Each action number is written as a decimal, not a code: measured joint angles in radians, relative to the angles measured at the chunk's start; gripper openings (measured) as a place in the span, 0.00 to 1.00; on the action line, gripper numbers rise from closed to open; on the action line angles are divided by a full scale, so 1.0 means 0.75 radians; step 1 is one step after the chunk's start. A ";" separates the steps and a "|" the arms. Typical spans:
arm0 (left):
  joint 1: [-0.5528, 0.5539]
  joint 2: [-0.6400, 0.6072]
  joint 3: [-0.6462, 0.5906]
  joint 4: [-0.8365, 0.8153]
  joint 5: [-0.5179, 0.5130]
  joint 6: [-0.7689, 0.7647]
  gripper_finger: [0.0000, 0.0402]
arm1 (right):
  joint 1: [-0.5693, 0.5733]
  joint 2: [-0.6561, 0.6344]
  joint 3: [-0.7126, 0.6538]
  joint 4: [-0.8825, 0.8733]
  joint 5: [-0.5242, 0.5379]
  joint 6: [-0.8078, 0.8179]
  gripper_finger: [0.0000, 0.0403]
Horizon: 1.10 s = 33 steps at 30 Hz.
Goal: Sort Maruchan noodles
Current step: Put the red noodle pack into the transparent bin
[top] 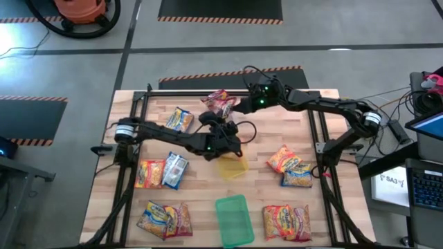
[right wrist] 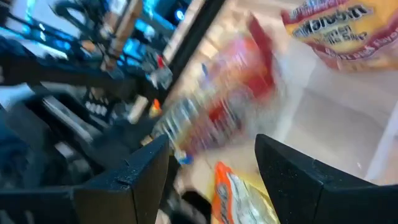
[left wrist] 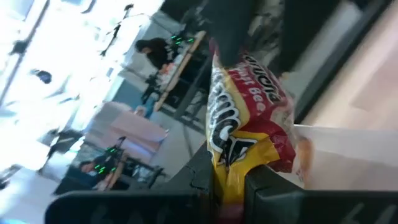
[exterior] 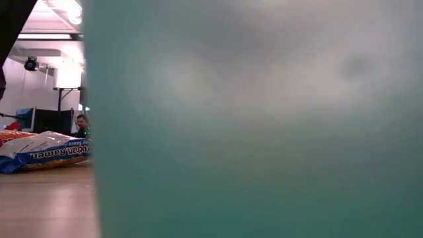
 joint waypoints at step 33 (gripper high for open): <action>0.063 0.002 -0.012 0.479 0.228 0.269 0.01 | -0.088 -0.056 0.016 -0.188 -0.059 -0.083 0.57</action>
